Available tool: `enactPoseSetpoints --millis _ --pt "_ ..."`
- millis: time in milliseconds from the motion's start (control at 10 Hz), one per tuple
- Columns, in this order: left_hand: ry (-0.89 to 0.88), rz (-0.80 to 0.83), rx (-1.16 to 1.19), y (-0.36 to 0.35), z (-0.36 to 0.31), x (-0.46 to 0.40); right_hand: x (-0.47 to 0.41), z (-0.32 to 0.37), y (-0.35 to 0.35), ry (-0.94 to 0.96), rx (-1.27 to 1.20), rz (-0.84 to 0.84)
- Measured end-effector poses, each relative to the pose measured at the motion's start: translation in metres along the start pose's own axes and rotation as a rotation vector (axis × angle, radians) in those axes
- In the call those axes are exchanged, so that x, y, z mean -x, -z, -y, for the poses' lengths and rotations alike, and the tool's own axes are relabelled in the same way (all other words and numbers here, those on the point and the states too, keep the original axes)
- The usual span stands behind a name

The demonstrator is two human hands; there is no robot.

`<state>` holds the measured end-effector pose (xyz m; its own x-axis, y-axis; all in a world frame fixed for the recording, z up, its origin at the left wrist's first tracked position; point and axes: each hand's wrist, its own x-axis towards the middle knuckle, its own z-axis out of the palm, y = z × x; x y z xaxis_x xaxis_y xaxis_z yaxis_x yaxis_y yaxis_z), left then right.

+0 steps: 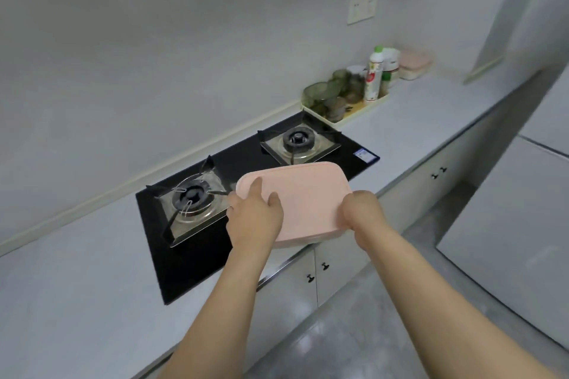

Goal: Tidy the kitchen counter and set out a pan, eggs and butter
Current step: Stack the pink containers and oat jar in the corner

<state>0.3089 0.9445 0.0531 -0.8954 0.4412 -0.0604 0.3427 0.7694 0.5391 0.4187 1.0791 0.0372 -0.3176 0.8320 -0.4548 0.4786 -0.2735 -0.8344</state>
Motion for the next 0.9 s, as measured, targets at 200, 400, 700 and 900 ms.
enactPoseSetpoints --millis 200,400,700,900 --pt "-0.130 0.065 -0.038 -0.040 -0.082 -0.015 -0.045 -0.003 0.069 -0.064 -0.101 -0.111" --pt "-0.220 0.112 -0.051 -0.088 -0.156 -0.057 -0.107 0.012 0.120 -0.047 -0.165 -0.147" --pt "-0.255 0.170 -0.003 -0.167 -0.285 -0.175 -0.259 0.085 0.184 -0.147 -0.135 -0.263" --pt "-0.309 0.176 -0.001 -0.196 -0.366 -0.236 -0.330 0.134 0.219 -0.133 -0.032 -0.312"
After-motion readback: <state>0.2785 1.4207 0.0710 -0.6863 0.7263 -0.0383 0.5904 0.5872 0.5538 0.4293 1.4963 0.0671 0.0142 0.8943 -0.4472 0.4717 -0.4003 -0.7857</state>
